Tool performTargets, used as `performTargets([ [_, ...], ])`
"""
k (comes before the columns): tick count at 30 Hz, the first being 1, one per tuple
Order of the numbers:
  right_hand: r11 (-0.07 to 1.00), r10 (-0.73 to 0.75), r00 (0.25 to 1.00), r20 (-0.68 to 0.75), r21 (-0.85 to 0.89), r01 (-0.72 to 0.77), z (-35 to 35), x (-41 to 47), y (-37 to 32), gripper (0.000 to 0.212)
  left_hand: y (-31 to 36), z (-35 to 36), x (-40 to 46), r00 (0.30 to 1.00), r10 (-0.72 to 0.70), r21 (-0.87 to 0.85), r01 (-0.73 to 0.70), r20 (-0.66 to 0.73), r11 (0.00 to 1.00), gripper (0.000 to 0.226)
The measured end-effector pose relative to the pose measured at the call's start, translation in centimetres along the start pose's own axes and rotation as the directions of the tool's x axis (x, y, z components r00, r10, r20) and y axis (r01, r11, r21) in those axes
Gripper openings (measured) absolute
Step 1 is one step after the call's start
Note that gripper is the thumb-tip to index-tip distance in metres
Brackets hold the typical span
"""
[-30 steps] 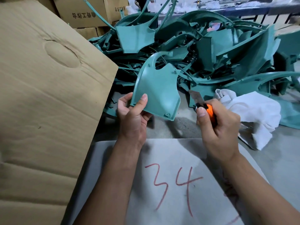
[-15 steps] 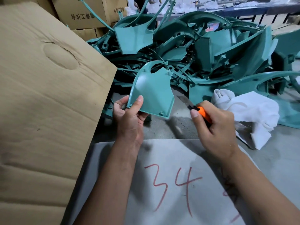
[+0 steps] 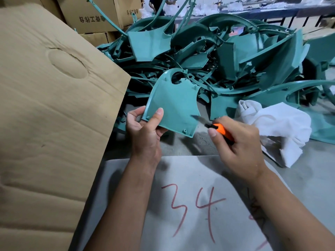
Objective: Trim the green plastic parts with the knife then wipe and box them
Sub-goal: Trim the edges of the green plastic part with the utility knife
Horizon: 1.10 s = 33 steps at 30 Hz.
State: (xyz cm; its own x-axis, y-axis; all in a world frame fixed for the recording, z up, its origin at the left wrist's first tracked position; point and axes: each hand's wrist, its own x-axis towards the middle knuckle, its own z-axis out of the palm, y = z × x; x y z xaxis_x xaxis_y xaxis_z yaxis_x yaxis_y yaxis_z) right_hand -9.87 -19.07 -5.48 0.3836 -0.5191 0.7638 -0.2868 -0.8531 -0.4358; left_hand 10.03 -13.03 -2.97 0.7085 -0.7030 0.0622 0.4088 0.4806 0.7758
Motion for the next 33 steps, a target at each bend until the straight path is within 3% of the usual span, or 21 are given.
performTargets([
  [2,0.999,0.004,0.999,0.042,-0.036,-0.002,0.4,0.1,-0.2,0.034,-0.2,0.0,0.0,0.999,0.037,0.043,-0.037,0.011,0.998,0.036],
  [6,0.965,0.151,0.983,-0.103,-0.199,-0.169,0.2,0.3,0.7,0.032,0.0,-0.2,0.1,0.991,0.128,0.086,-0.13,0.033,0.988,0.044],
  [9,0.964,0.182,0.967,-0.179,-0.163,-0.212,-0.3,0.2,1.0,0.033,0.2,-0.3,0.2,0.985,0.15,0.069,-0.156,0.087,0.985,0.046],
  [12,0.973,0.183,0.96,-0.21,-0.103,-0.208,-0.1,0.3,0.8,0.037,-0.1,-0.2,0.1,0.989,0.077,0.034,-0.082,0.124,0.996,0.034],
  [16,0.984,0.16,0.951,-0.265,-0.038,-0.176,0.1,0.3,0.2,0.037,-0.6,0.4,-0.6,0.97,-0.13,-0.127,0.158,0.206,0.979,0.034],
  [19,0.987,0.159,0.911,-0.381,0.065,-0.145,-0.2,0.1,0.0,0.03,-0.9,0.7,-1.4,0.876,-0.229,-0.118,0.304,0.425,0.945,0.046],
  [21,0.982,0.183,0.862,-0.473,0.132,-0.136,-0.3,0.1,-0.1,0.024,-0.9,0.7,-1.9,0.805,-0.247,-0.03,0.312,0.539,0.95,0.05],
  [23,0.97,0.218,0.822,-0.526,0.214,-0.12,-0.3,0.4,-0.1,0.023,-0.9,0.8,-2.2,0.778,-0.223,0.008,0.27,0.587,0.963,0.051],
  [29,0.935,0.322,0.834,-0.447,0.29,-0.205,0.0,0.2,1.3,0.037,-0.7,1.3,-1.9,0.884,-0.158,-0.02,0.186,0.44,0.982,0.051],
  [33,0.956,0.265,0.88,-0.393,0.228,-0.186,-0.1,-0.2,1.5,0.04,-0.2,1.2,-1.5,0.915,-0.084,-0.092,0.13,0.394,0.987,0.053],
])
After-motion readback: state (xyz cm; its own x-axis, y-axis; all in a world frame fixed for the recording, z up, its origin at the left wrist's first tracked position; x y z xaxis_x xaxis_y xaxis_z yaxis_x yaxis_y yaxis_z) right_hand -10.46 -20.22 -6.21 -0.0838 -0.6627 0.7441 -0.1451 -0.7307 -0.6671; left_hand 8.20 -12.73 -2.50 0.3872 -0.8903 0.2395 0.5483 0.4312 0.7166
